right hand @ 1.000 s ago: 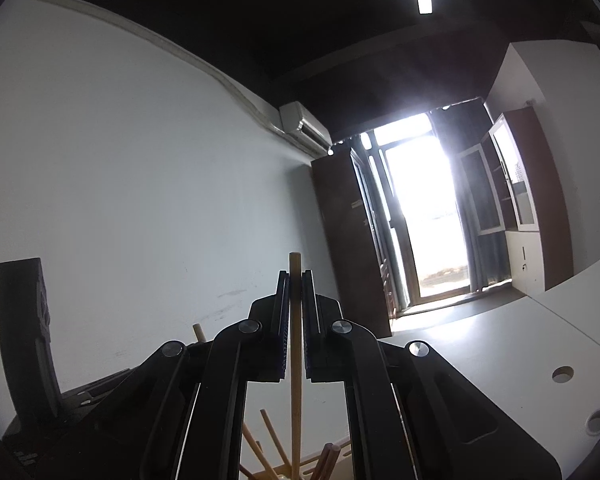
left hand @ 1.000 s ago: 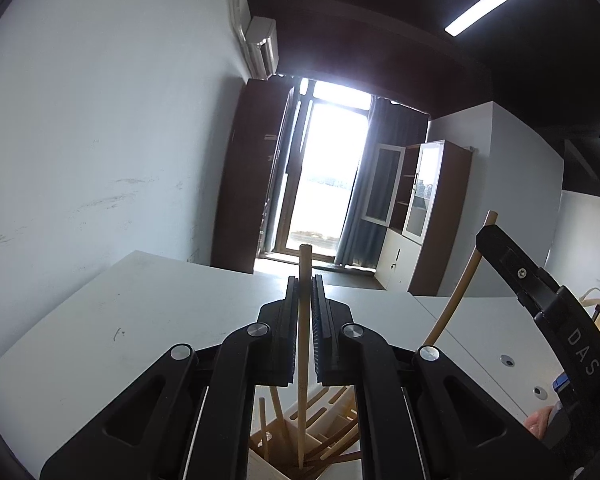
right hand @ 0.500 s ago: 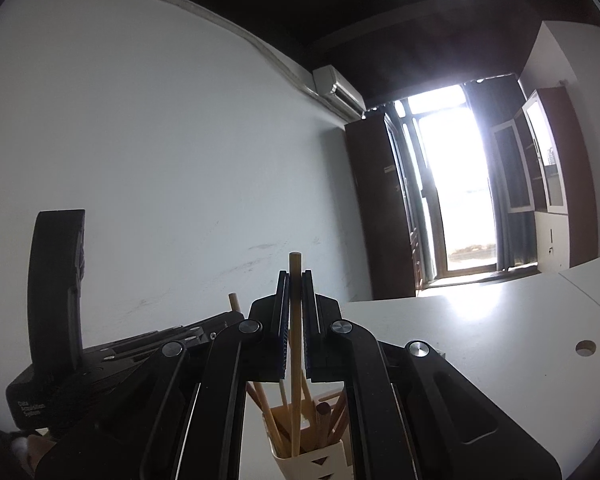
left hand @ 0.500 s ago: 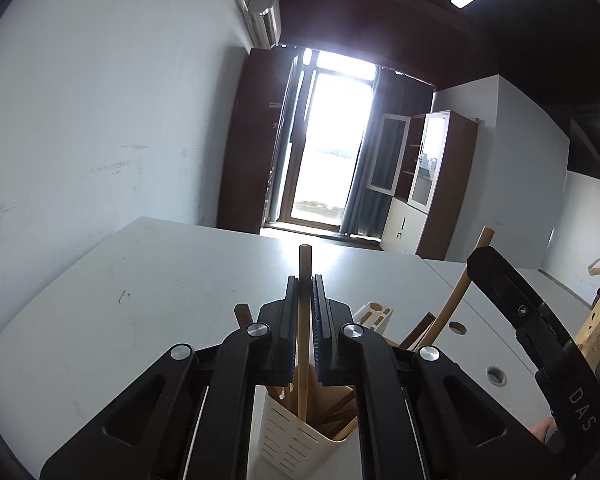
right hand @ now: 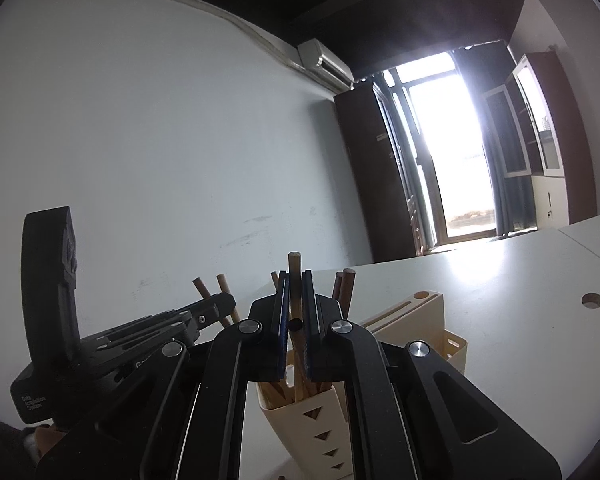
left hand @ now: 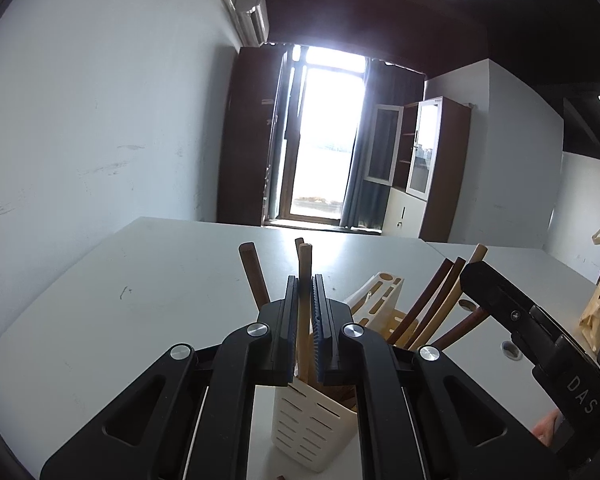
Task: Organize utensils
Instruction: 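Open both tools to release the chopsticks into the holder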
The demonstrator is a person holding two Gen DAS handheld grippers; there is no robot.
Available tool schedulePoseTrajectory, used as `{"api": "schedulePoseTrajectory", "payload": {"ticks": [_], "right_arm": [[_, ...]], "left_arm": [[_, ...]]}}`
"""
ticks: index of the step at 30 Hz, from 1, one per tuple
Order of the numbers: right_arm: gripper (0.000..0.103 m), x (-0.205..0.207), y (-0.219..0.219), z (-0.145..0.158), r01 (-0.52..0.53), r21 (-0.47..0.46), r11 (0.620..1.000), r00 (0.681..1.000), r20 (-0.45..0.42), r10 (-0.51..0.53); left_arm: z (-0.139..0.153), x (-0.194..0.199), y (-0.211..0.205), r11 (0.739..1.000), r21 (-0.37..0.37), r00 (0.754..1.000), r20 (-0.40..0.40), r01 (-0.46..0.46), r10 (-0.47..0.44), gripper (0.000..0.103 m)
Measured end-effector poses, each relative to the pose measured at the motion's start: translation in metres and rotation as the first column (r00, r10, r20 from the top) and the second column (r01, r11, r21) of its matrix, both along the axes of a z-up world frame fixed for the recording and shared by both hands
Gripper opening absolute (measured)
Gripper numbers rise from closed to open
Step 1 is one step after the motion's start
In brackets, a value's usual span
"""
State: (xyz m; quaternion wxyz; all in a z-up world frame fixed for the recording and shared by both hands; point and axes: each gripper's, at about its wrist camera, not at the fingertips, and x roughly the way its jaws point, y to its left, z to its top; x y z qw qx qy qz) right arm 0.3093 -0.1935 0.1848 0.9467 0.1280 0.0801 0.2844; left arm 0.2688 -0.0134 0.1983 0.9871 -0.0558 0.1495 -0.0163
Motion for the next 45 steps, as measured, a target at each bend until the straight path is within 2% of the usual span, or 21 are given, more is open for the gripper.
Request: {"api": "schedulePoseTrajectory", "payload": {"ticks": [3, 8, 17, 22, 26, 29, 36, 43, 45], "right_arm": [[0.007, -0.008, 0.006, 0.0, 0.015, -0.013, 1.0, 1.0, 0.014, -0.015], [0.007, -0.025, 0.02, -0.002, 0.037, -0.051, 0.998, 0.998, 0.043, -0.035], [0.007, -0.046, 0.035, -0.006, 0.077, -0.116, 0.99, 0.993, 0.093, -0.066], [0.007, -0.046, 0.03, -0.001, 0.106, -0.074, 0.992, 0.987, 0.133, -0.095], [0.007, -0.039, 0.02, 0.011, 0.101, 0.0, 0.995, 0.981, 0.165, -0.1], [0.007, -0.024, 0.019, 0.006, 0.084, 0.027, 0.996, 0.987, 0.131, -0.087], [0.007, -0.001, 0.031, -0.025, 0.071, -0.035, 0.997, 0.997, 0.031, -0.07], [0.007, -0.007, 0.032, -0.027, 0.077, -0.04, 0.996, 0.996, 0.051, -0.075], [0.017, -0.005, 0.028, -0.026, 0.07, -0.03, 0.997, 0.997, 0.043, -0.069]], "left_arm": [[-0.002, -0.003, -0.001, 1.0, 0.0, 1.0, 0.018, 0.012, -0.012, 0.006], [-0.011, -0.001, 0.003, 0.997, -0.063, 0.999, 0.007, 0.049, -0.049, 0.003], [-0.028, 0.006, 0.008, 0.993, -0.088, 0.996, -0.016, 0.082, -0.083, 0.003], [-0.034, 0.01, 0.013, 0.992, -0.105, 0.997, -0.033, 0.067, -0.071, 0.003], [-0.037, 0.014, 0.012, 0.991, -0.122, 0.997, -0.047, 0.05, -0.056, 0.003], [-0.041, 0.015, 0.008, 0.993, -0.112, 0.997, -0.057, 0.042, -0.049, 0.003], [-0.045, 0.011, 0.005, 0.995, -0.1, 0.997, -0.071, 0.028, -0.035, 0.003], [-0.054, -0.001, 0.008, 0.997, -0.08, 0.997, -0.08, 0.012, -0.019, 0.003], [-0.058, -0.004, 0.008, 0.998, -0.065, 0.996, -0.084, 0.001, -0.006, 0.004]]}}
